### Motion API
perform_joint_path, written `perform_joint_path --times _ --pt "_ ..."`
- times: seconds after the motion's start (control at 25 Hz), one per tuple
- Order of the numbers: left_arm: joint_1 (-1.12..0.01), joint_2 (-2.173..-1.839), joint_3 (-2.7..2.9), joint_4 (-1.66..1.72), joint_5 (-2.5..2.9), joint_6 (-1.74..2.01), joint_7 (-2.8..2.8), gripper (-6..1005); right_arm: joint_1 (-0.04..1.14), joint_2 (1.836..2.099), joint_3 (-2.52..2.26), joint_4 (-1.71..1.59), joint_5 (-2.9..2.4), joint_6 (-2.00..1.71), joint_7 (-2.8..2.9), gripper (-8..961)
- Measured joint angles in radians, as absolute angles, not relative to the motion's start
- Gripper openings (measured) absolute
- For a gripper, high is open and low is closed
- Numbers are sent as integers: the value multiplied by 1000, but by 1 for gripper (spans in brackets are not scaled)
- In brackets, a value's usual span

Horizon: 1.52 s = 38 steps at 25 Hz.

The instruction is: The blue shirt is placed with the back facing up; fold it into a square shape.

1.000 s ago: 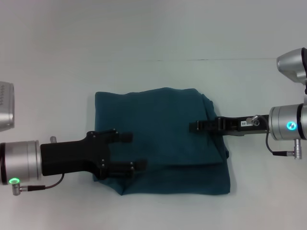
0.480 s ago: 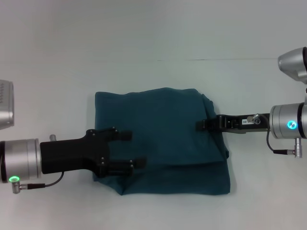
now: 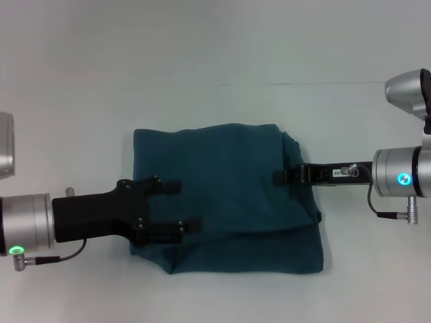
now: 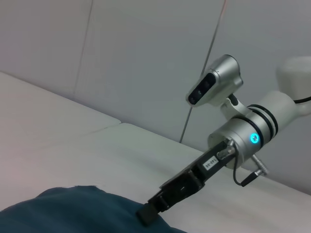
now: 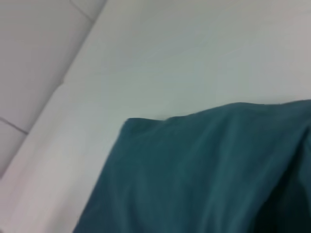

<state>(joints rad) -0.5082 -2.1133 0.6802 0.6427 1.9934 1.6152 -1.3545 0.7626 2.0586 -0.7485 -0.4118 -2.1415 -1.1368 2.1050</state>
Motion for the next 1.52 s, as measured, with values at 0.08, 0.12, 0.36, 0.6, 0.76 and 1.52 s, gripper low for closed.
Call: perform_joint_path --times 0.08,0.12,0.36,0.6,0.76,1.52 --pt "-507 -2113 673 643 1994 1615 -1354 915 760 2059 -748 -412 -2123 -1160 2074 58" --pt "-506 -2112 668 643 1994 1615 -1355 915 757 2058 -749 -414 -2110 -1176 2055 53" --pt "-501 -2112 643 643 1994 1618 -1354 915 725 2063 -749 -493 -2045 -1279 2009 35" --pt "-494 -2110 620 643 1994 1626 -1354 915 710 2072 -748 -573 -2026 -1370 2011 40" --pt "-491 -2110 617 643 1990 1627 -1357 914 708 2072 -747 -593 -2020 -1404 2012 43" --pt "-495 -2109 606 656 1986 1637 -1401 913 635 2045 -747 -688 -1992 -1467 2030 59"
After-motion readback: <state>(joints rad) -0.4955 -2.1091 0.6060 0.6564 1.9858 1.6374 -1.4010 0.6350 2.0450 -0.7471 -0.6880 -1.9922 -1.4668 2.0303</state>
